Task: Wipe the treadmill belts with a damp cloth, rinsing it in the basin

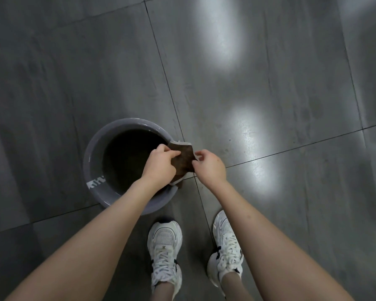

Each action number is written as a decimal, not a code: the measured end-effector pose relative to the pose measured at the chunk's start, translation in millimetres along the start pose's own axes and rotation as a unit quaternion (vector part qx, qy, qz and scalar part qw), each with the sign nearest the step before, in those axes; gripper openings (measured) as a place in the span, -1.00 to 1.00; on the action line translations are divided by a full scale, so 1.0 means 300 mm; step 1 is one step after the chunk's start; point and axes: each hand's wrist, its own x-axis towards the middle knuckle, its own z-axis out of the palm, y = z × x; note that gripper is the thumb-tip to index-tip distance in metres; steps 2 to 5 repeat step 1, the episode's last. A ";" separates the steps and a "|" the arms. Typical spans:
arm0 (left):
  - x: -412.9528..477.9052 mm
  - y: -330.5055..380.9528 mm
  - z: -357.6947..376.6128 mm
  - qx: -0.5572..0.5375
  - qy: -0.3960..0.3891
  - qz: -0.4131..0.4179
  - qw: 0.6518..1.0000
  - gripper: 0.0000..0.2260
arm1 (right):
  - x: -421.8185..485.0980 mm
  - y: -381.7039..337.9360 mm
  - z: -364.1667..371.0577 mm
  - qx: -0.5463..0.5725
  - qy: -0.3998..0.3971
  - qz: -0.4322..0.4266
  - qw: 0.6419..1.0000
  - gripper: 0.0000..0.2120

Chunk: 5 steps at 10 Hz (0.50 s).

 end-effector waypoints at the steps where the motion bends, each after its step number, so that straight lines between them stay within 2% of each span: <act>1: -0.049 0.050 -0.090 0.000 0.017 -0.016 1.000 -0.57 | -0.095 -0.012 -0.135 0.034 0.035 -0.015 0.999 -0.75; 5: -0.049 0.050 -0.090 0.000 0.017 -0.016 1.000 -0.57 | -0.095 -0.012 -0.135 0.034 0.035 -0.015 0.999 -0.75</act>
